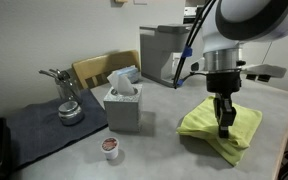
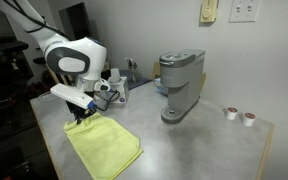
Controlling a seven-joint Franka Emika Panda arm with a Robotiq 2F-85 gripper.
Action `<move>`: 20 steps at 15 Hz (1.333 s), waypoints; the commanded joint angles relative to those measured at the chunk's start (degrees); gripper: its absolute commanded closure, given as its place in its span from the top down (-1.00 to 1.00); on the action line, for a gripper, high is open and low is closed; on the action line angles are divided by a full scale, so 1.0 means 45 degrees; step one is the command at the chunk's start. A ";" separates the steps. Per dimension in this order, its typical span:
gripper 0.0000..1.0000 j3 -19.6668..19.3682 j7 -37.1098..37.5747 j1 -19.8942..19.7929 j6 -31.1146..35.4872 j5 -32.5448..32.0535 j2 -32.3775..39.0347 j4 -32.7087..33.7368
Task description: Fold the towel
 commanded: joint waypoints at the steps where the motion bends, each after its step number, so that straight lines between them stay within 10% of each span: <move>1: -0.97 -0.0299 -0.1336 -0.0440 -0.0516 0.0704 -0.0561 -0.0246; 20: -0.97 -0.2970 -0.7653 -0.1340 -0.6680 -0.2585 0.0005 0.2535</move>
